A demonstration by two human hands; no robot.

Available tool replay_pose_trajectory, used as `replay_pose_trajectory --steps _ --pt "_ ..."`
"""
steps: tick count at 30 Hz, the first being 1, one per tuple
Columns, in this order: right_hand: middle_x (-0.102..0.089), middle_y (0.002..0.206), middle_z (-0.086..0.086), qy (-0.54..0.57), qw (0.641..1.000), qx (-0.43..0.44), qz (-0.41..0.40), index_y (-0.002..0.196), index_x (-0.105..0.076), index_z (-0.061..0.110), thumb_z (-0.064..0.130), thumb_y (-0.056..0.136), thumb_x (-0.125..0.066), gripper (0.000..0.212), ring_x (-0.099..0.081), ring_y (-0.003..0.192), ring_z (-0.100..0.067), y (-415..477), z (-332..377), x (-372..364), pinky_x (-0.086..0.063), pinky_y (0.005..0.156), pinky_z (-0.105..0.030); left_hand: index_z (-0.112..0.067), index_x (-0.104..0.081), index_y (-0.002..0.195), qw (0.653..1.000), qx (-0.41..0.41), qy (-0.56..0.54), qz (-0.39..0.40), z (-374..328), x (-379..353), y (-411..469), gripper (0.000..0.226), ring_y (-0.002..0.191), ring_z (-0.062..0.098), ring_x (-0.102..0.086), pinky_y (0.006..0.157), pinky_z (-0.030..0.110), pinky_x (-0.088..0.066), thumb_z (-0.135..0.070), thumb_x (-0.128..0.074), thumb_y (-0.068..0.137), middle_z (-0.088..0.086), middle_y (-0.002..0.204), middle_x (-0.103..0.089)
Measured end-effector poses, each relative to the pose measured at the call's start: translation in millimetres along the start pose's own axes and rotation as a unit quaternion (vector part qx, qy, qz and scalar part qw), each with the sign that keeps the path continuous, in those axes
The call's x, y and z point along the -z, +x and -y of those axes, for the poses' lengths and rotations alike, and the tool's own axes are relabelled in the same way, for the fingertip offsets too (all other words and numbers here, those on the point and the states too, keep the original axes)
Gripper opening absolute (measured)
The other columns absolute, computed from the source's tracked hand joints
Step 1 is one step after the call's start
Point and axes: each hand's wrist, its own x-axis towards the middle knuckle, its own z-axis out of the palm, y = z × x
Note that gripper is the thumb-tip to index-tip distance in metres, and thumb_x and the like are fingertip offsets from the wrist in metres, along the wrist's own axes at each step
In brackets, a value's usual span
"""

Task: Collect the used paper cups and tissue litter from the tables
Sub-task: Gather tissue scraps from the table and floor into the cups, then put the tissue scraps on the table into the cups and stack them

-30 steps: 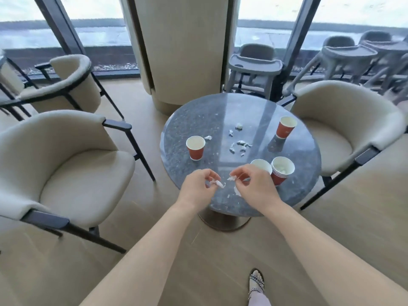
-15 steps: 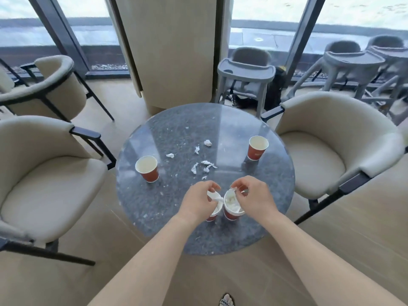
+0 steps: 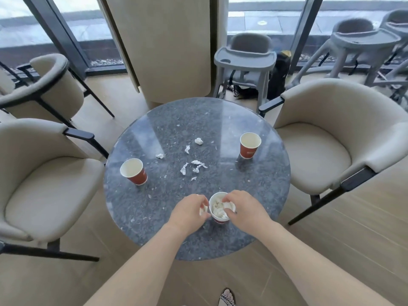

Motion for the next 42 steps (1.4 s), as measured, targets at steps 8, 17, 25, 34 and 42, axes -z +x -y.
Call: replay_pose_trajectory --steps 8,17,25,34,42 --pt "-0.054 0.115 0.006 -0.043 0.998 0.027 0.032 0.113 -0.054 0.023 0.037 0.086 -0.057 0.031 -0.039 0.114 -0.016 -4.5 -4.1 4.9 -0.042 0.089 -0.032 -0.024 -0.054 0.096 0.999 0.019 0.029 -0.003 -7.1 -5.1 1.5 0.020 0.091 0.014 -0.053 0.077 0.030 -0.045 -0.020 -0.064 0.078 -0.009 0.095 -0.060" --pt "-0.049 0.122 0.001 -0.153 0.983 0.082 0.054 0.112 -0.060 0.021 0.018 0.086 -0.056 0.027 -0.036 0.118 -0.022 -0.7 -6.1 -0.3 -0.039 0.089 -0.036 -0.025 -0.054 0.092 0.999 0.014 0.026 -0.045 -4.6 -12.7 -5.0 0.020 0.093 0.014 -0.053 0.075 0.032 -0.048 -0.009 -0.054 0.080 -0.009 0.094 -0.056" --pt "-0.052 0.115 0.001 -0.136 0.989 0.053 0.012 0.099 -0.067 0.020 0.022 0.088 -0.053 0.018 -0.040 0.111 -0.022 15.5 -5.1 -7.3 -0.042 0.076 -0.033 -0.026 -0.055 0.096 0.998 -0.006 0.044 -0.054 -0.1 -0.5 11.2 0.021 0.096 0.018 -0.055 0.076 0.031 -0.048 -0.012 -0.052 0.080 -0.008 0.100 -0.058" --pt "-0.053 0.116 0.002 -0.132 0.991 0.023 0.000 0.101 -0.067 0.022 0.024 0.088 -0.053 0.020 -0.041 0.112 -0.021 49.7 6.8 -2.6 -0.041 0.082 -0.034 -0.028 -0.055 0.099 0.997 -0.035 0.066 -0.019 25.6 18.1 50.9 0.027 0.099 0.017 -0.055 0.079 0.034 -0.049 -0.007 -0.053 0.082 -0.010 0.106 -0.056" --pt "-0.056 0.112 0.007 -0.067 0.998 0.012 -0.011 0.098 -0.067 0.024 0.039 0.082 -0.062 0.023 -0.042 0.111 -0.014 71.6 2.2 16.5 -0.041 0.088 -0.031 -0.031 -0.061 0.092 0.994 -0.097 0.036 -0.021 31.3 46.3 94.0 0.011 0.099 0.013 -0.053 0.077 0.028 -0.045 -0.032 -0.058 0.081 -0.010 0.101 -0.055"
